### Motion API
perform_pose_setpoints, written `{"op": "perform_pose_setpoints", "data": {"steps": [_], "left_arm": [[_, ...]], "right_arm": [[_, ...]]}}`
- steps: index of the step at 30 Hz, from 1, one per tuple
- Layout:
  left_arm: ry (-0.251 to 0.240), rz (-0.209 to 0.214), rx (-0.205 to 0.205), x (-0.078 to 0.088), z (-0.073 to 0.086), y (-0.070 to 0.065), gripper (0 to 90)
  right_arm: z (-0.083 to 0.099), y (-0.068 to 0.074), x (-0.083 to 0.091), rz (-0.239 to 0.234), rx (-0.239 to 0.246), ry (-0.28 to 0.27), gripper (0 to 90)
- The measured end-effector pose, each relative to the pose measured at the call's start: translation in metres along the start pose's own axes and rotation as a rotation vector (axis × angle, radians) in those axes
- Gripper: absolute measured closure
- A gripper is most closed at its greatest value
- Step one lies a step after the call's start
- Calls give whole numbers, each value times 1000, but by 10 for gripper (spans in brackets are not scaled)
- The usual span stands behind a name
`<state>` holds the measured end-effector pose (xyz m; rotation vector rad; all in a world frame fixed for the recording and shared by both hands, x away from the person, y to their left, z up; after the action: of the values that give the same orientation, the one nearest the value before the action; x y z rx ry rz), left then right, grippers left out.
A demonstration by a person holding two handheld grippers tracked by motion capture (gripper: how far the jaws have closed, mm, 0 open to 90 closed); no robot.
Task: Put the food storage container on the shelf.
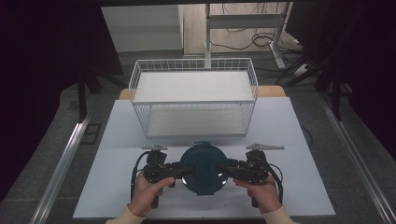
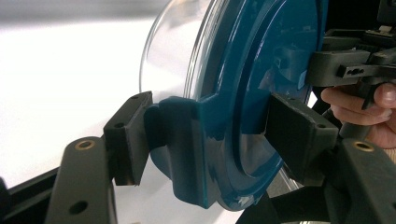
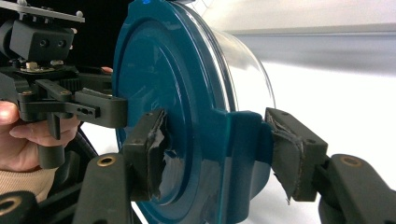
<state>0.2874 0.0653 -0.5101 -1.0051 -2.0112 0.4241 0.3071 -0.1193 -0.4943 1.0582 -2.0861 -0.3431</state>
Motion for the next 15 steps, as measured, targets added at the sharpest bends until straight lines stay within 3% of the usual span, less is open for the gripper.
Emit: {"op": "perform_pose_setpoints", "data": {"steps": [15], "left_arm": [[-2,-4,-10,7,-16,4,335]], "right_arm": [[-16,4,-4,-1,26,4,407]]}}
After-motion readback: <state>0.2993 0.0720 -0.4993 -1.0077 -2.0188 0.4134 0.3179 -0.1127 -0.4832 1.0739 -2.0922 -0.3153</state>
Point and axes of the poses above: each handheld gripper's, and its own axes: x roughly backward along the jaws, z roughly out of its underside, y roughly to its left, the point moved 8 cm from there along -x, roughly forward along the jaws, and after that the axes turned 1 degree about -x, right-handed, at the moved point
